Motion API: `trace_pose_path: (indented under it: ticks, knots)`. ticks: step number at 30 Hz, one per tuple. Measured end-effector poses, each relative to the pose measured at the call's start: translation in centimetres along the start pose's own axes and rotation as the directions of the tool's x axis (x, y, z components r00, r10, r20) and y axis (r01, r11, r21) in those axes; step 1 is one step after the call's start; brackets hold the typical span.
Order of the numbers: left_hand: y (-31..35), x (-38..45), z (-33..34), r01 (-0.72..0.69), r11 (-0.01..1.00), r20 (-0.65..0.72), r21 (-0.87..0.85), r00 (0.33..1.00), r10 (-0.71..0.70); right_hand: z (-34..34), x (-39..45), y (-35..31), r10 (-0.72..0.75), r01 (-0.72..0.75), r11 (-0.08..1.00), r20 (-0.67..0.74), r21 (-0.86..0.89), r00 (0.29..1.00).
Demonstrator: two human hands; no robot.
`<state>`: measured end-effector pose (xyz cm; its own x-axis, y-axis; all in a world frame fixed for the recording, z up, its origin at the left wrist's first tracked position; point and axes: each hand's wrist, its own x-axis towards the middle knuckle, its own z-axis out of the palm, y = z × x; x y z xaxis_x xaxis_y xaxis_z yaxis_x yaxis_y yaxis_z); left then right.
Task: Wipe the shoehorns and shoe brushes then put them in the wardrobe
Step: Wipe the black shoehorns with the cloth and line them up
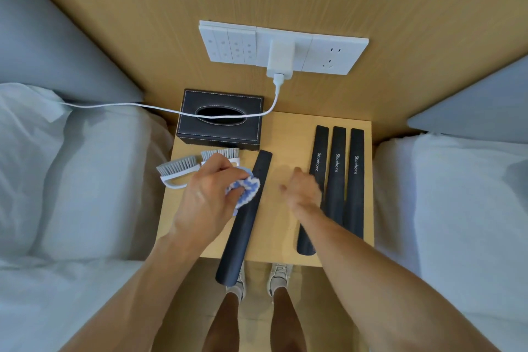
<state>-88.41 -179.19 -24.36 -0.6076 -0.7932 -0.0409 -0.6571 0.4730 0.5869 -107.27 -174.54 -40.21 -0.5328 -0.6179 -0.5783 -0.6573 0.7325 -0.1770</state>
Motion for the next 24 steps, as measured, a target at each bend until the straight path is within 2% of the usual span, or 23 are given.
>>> trace_pose_path:
  ticks: [5,12,15,19,24]
  knots:
    - [-1.5,-1.3,-0.2,0.03,0.999,-0.048,-0.01,0.998,-0.031,4.9,-4.3,-3.1,0.095,-0.125,0.972,0.157,0.199,0.983]
    - [-3.5,-3.3,-0.6,0.113,0.993,-0.018,0.039,0.994,-0.112,7.5,-5.4,-4.9,0.211,-0.244,0.95,0.175,0.196,0.962]
    - [-4.0,-3.7,-0.8,0.125,0.992,-0.031,0.027,0.992,-0.125,7.4,-4.7,-4.4,0.216,-0.273,0.923,0.222,0.272,0.951]
    - [-3.3,-3.6,-1.5,0.11,0.994,-0.072,0.018,0.992,-0.108,5.8,-4.7,-3.4,0.198,-0.322,0.819,0.293,0.475,0.936]
    - [-0.8,-2.6,-2.9,0.022,1.0,-0.07,-0.008,0.997,-0.022,1.6,-6.1,-0.9,0.193,-0.266,0.689,0.183,0.674,0.964]
